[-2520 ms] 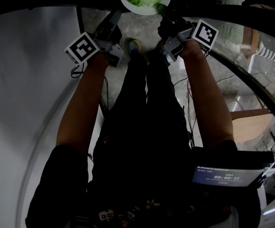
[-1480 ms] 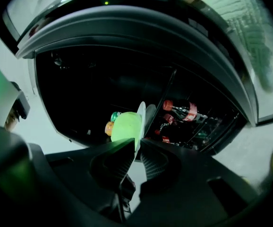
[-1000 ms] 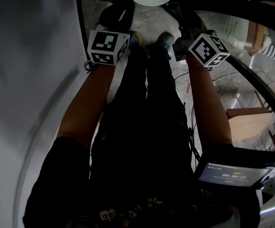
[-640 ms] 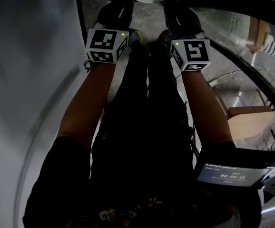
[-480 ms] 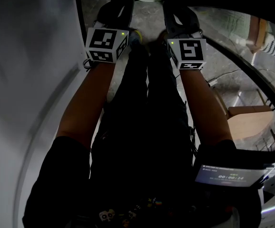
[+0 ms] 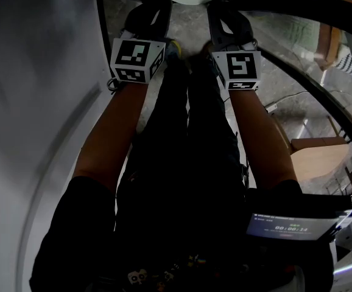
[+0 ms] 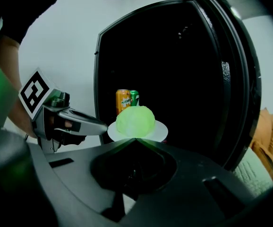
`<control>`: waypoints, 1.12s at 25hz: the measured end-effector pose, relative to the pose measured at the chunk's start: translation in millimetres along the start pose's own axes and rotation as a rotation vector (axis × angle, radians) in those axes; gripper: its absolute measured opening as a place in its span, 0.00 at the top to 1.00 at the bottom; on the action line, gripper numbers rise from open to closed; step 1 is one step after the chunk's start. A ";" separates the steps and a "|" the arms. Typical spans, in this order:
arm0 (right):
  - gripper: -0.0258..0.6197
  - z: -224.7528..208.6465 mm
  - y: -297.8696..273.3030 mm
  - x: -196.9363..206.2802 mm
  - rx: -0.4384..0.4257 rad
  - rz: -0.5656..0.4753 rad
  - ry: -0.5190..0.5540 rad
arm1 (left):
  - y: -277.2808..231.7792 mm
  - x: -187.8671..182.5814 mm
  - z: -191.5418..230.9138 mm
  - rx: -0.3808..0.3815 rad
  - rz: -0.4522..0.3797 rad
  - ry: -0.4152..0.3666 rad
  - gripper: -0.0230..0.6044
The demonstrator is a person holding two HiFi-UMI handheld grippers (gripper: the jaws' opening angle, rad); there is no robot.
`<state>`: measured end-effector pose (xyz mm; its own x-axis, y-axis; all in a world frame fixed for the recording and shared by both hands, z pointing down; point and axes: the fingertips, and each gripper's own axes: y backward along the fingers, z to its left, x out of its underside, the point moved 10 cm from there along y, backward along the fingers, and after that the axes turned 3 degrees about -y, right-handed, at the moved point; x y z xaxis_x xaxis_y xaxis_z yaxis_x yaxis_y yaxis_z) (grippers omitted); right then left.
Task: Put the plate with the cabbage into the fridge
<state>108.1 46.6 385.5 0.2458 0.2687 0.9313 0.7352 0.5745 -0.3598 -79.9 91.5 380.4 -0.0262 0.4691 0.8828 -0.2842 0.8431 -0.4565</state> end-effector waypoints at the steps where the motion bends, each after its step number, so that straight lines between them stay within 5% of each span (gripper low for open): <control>1: 0.95 0.3 -0.4 0.0 -0.002 0.001 0.003 | 0.0 0.2 -0.1 0.000 -0.001 0.000 0.96; 28: 0.95 -27.1 -33.5 -19.1 0.000 0.000 -0.014 | -28.7 -24.8 14.0 -0.014 -0.008 0.014 0.96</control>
<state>95.9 1.2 381.3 0.2366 0.2796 0.9305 0.7350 0.5748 -0.3596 -84.5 52.0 373.1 -0.0101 0.4658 0.8848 -0.2710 0.8505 -0.4508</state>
